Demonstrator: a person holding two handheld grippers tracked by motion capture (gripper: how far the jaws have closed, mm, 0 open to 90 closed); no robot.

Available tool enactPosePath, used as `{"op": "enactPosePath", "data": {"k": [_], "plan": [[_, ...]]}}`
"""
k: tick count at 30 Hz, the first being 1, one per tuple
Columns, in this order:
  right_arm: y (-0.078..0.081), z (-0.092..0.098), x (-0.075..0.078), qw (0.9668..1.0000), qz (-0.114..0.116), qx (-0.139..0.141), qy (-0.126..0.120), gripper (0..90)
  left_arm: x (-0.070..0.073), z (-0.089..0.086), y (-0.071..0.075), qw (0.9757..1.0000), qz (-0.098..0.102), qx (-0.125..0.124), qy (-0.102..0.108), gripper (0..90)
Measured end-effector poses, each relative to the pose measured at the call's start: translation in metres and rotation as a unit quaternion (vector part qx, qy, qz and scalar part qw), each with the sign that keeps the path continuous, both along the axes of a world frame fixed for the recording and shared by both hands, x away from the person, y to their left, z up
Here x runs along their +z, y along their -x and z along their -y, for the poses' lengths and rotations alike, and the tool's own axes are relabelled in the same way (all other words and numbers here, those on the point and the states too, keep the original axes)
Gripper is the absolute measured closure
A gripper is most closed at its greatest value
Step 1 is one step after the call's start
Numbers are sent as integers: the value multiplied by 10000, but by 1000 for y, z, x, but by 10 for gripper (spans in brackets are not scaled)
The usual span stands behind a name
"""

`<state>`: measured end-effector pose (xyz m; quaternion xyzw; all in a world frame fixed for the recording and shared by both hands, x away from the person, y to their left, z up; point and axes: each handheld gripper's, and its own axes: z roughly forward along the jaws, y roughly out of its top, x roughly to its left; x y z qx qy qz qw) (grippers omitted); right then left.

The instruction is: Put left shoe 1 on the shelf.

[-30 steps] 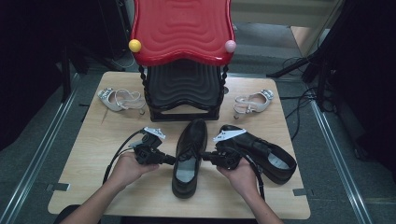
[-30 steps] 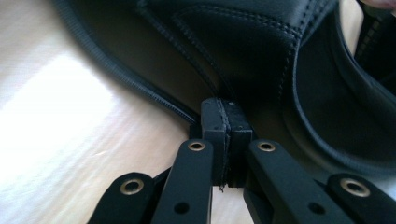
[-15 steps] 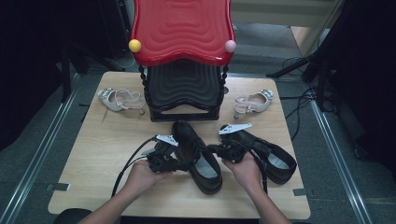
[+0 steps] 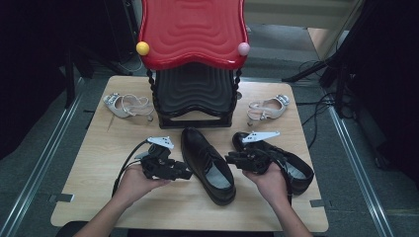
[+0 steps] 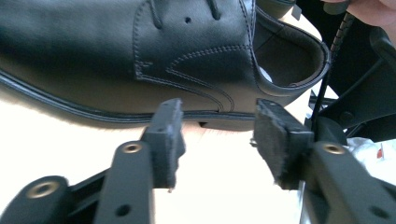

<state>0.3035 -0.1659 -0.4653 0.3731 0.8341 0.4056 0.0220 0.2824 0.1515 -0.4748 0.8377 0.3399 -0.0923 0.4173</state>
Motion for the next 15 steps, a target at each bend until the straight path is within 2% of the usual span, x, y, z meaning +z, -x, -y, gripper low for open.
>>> {"op": "enactPosePath", "data": {"k": [4,8,10,15], "plan": [[6,5,8,10000,-5,-13,-94,705,6,-8,-1,10000,39,16,53,439],[12,6,14,9999,-15,27,-149,678,11,-13,-3,9999,111,42,7,424],[19,5,17,9999,-16,53,-112,646,14,-15,-4,9998,183,53,33,421],[30,2,20,9999,-6,83,-79,630,28,-19,-10,9995,306,62,47,421]]}}
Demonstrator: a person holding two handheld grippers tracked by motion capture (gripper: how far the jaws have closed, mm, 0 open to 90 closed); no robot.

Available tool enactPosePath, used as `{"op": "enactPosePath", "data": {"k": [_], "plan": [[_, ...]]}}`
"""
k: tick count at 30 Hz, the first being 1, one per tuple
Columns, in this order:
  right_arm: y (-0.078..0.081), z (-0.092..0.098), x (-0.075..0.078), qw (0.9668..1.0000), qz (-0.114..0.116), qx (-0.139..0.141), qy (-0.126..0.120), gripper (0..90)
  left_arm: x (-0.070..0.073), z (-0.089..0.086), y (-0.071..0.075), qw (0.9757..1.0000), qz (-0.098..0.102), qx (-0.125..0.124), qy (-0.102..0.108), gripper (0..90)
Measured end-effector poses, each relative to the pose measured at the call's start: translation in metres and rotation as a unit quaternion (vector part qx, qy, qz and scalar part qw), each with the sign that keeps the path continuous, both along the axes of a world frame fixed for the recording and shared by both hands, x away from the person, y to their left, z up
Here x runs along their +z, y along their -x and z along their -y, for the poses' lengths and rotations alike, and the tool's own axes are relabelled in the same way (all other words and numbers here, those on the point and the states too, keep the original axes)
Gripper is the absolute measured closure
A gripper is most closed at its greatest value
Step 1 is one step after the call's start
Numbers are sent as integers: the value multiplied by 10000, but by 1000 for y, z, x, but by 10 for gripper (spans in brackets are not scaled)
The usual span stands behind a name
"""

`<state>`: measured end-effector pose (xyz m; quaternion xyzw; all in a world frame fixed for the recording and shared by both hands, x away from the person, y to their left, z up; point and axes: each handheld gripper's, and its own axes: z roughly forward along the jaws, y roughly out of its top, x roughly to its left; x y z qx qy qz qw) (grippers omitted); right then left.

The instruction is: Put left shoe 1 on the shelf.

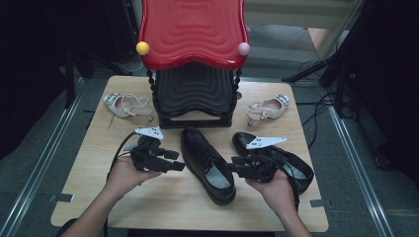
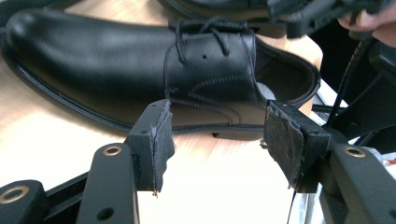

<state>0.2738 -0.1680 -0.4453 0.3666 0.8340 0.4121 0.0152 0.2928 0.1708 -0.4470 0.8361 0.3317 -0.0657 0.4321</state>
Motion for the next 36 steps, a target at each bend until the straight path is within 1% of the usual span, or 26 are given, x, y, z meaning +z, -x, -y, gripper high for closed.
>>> {"op": "enactPosePath", "data": {"k": [2,3,4,5,6,8,9,10,11,12,13,14,15,16,19,20,21,23,24,26,27,28,31,33,35,36], "plan": [[5,-2,3,10000,40,33,-10,625,6,-2,-2,10000,65,8,35,426],[9,-4,6,10000,53,31,-42,626,14,-4,-5,9999,104,44,100,432],[10,-5,7,10000,22,58,-55,626,14,-4,-5,9999,104,44,100,444],[11,-7,8,9999,-20,87,-52,626,22,-5,-10,9998,144,53,153,451],[11,-7,8,9999,-20,87,-52,626,22,-5,-10,9998,144,53,153,458],[15,-15,9,9997,-59,216,-35,626,34,-5,-16,9997,240,91,18,489],[16,-18,9,9997,-75,238,-17,626,40,-5,-19,9997,209,111,2,537],[17,-22,9,9996,-95,255,-24,626,44,-5,-20,9997,206,144,53,626],[17,-25,8,9996,-100,278,-16,625,48,-6,-22,9994,284,160,93,649],[17,-25,8,9996,-100,278,-16,625,48,-6,-22,9994,284,160,93,696],[19,-32,6,9993,-149,349,18,625,57,-7,-26,9990,413,150,119,729],[19,-32,6,9993,-149,349,18,625,57,-7,-26,9990,413,150,119,741],[19,-38,4,9990,-154,402,66,625,64,-9,-32,9987,460,171,147,776],[19,-38,4,9990,-154,402,66,625,64,-9,-32,9987,460,171,147,797],[17,-45,-1,9988,-235,423,99,625,76,-9,-40,9984,530,152,89,826],[16,-49,-5,9985,-250,442,214,625,82,-7,-45,9980,602,155,65,836],[16,-49,-5,9985,-250,442,214,625,82,-7,-45,9980,602,155,65,837],[13,-54,-8,9982,-302,440,264,631,94,-4,-53,9975,694,121,-8,836],[12,-57,-9,9981,-315,440,277,632,94,-4,-53,9975,694,121,-8,835],[9,-61,-11,9976,-395,467,321,637,101,-3,-57,9968,793,138,3,834],[9,-61,-11,9976,-395,467,321,637,105,-2,-61,9969,772,129,58,834],[5,-68,-14,9969,-489,472,400,640,109,-2,-64,9969,769,141,99,829],[2,-73,-16,9964,-485,511,472,639,119,1,-71,9964,839,109,55,821],[-2,-83,-23,9949,-517,578,640,640,129,3,-78,9958,903,106,47,819],[-3,-87,-24,9944,-551,580,690,644,132,3,-81,9959,896,83,42,820],[-4,-89,-26,9940,-565,587,725,649,136,3,-83,9954,952,122,15,819]]}}
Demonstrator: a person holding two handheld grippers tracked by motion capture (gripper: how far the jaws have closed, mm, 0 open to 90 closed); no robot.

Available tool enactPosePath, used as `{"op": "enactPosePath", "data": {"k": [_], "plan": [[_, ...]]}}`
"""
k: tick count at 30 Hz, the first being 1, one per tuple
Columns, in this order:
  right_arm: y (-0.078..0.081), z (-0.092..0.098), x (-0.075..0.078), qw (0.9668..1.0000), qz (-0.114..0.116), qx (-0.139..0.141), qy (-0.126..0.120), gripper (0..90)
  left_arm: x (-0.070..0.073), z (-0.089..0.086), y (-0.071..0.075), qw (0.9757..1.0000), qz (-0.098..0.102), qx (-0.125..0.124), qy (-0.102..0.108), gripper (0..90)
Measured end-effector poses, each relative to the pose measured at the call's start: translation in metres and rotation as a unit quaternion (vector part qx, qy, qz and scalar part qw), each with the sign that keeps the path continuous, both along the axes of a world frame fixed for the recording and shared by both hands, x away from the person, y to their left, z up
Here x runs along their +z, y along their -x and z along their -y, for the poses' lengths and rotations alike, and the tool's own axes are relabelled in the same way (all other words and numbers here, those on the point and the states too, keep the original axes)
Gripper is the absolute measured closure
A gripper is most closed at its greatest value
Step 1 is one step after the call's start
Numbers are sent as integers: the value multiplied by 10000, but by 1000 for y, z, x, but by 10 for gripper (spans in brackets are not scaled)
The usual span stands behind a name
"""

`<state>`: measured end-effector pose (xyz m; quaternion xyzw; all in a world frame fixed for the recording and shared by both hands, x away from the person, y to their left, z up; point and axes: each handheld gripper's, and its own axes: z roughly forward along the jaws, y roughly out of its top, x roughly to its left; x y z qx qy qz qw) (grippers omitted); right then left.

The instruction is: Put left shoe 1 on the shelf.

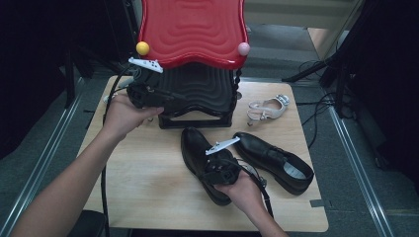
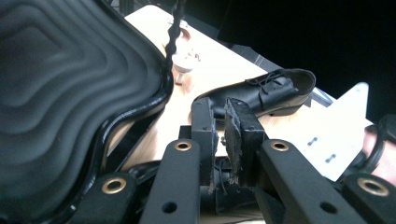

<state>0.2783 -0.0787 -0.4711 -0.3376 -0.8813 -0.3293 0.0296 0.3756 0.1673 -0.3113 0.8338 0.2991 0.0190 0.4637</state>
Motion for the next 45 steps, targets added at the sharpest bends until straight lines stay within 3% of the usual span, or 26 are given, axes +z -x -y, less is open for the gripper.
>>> {"op": "enactPosePath", "data": {"k": [4,9,10,14,15,19,23,29,37,38,40,42,45], "plan": [[-6,-9,-3,9998,-5,-48,215,669,19,-3,-11,9999,122,85,10,818],[-10,-11,-3,9995,-119,-93,283,702,36,-5,-21,9995,270,185,15,820],[-10,-11,-5,9994,-264,-71,215,739,39,-5,-22,9994,281,204,28,821],[-10,-10,-5,9994,-256,-67,216,805,52,-5,-32,9987,354,349,92,825],[-13,-8,-6,9990,-385,-135,171,837,58,-5,-36,9982,433,408,58,827],[-15,-6,-4,9988,-435,-95,188,853,70,-2,-45,9975,519,469,-94,840],[-17,-2,-1,9987,-483,-97,123,856,76,1,-52,9974,503,494,-110,846],[-21,13,9,9980,-620,-53,-138,862,80,6,-68,9968,484,619,-124,853],[-15,23,39,9988,-380,50,-320,861,75,9,-79,9959,432,783,-166,866],[-13,26,51,9988,-337,59,-361,861,75,9,-79,9958,425,789,-158,868],[-13,27,55,9988,-304,73,-374,861,74,10,-78,9953,465,827,-195,869],[-17,31,73,9989,-213,81,-419,859,74,11,-79,9951,478,842,-219,877],[-20,31,82,9990,-149,42,-425,859,74,12,-79,9948,471,870,-245,878]]}}
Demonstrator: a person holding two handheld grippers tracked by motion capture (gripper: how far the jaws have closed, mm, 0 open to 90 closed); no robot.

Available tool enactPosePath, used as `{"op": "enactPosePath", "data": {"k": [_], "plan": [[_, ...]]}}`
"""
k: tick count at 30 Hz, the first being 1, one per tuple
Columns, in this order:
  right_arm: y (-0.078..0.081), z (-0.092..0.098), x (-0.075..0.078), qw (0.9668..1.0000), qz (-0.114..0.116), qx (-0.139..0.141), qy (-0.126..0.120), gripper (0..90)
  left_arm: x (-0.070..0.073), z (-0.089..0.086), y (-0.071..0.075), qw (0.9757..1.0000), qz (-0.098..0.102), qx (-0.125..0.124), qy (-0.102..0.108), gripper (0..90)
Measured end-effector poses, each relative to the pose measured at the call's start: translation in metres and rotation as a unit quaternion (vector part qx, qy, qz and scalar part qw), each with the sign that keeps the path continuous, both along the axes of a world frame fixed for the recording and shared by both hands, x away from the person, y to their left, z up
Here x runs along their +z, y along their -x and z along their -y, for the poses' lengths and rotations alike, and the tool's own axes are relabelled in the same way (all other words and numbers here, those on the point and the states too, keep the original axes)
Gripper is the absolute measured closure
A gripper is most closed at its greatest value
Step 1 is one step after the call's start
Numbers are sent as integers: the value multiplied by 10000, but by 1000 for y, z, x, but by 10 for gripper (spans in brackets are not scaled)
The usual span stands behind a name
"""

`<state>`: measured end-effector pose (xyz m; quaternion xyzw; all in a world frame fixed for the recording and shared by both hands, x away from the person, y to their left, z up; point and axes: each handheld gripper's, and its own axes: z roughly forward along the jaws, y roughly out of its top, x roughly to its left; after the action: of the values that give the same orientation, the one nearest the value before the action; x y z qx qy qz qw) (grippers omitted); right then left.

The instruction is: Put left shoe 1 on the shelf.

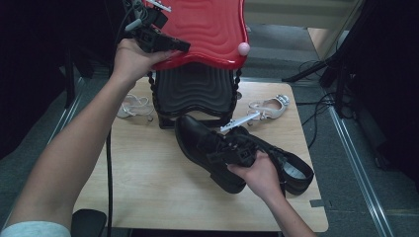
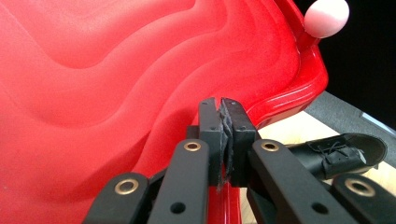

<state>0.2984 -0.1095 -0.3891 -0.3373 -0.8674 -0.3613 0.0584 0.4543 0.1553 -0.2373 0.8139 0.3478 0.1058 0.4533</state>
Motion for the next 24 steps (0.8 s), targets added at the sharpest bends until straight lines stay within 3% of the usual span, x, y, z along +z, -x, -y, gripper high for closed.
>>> {"op": "enactPosePath", "data": {"k": [1,5,12,20,21,22,23,24], "plan": [[-5,0,11,9999,129,-23,0,859,0,0,0,10000,19,7,-28,882],[-17,-3,28,9995,293,-134,-17,858,-2,1,0,9999,27,82,-71,897],[-45,-18,47,9973,657,-340,-2,856,-3,0,1,9999,-18,123,1,900],[-71,-42,46,9919,1084,-661,-6,854,-1,0,2,9998,-125,133,-69,900],[-77,-50,42,9886,1312,-735,66,852,-1,0,2,9998,-136,131,-67,900],[-77,-50,42,9886,1312,-735,66,852,-1,0,2,9998,-136,131,-67,900],[-82,-57,36,9853,1505,-801,89,853,-1,0,2,9998,-139,134,-68,900],[-82,-57,36,9853,1505,-801,89,853,-1,0,2,9998,-139,134,-68,900]]}}
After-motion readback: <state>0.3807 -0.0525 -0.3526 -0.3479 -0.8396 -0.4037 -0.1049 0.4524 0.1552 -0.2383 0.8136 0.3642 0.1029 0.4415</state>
